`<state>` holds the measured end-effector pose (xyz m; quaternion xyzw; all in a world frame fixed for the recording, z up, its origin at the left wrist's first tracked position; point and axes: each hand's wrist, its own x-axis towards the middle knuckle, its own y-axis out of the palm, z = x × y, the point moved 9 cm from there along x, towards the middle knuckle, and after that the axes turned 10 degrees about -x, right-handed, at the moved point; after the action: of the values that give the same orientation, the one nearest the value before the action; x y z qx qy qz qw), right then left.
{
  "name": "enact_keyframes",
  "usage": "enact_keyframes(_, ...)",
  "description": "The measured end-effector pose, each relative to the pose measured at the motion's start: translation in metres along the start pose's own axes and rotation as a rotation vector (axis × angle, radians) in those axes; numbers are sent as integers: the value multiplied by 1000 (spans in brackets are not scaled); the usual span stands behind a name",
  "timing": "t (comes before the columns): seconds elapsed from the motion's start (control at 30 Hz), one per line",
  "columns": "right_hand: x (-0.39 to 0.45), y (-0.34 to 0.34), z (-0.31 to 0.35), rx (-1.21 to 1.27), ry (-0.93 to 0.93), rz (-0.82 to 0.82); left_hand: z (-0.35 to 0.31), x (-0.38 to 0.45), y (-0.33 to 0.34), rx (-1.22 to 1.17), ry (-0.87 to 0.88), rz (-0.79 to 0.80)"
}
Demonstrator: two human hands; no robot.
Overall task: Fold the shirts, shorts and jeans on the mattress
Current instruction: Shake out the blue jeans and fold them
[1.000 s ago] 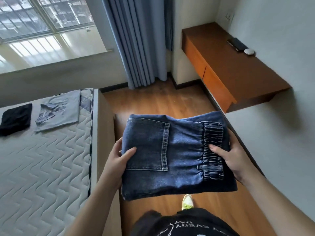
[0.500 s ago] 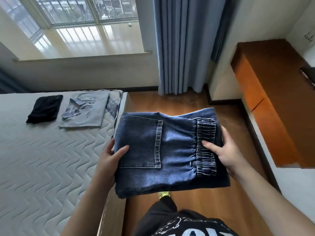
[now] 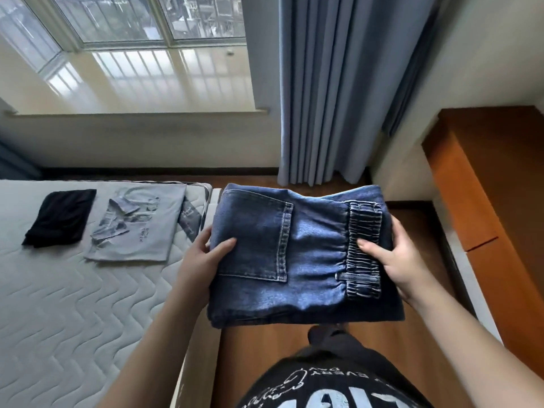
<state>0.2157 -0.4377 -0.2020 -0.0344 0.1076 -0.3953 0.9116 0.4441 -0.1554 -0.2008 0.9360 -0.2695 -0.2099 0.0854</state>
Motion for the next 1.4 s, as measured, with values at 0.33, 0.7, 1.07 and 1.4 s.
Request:
enact_keyframes(0.33,177,-35,24,16,20,37,-34,142,78,-24,-3,-47)
enact_keyframes(0.7,316,2,52,2,6,153,-73,243,80,-16,24,-122)
enact_keyframes(1.07,455,119,92,-79,-45,245,-130,369,16,-112,44,-192)
enact_keyframes(1.4,548,215,131,-120,-19,287,-194,469,-46,-137,75,-193)
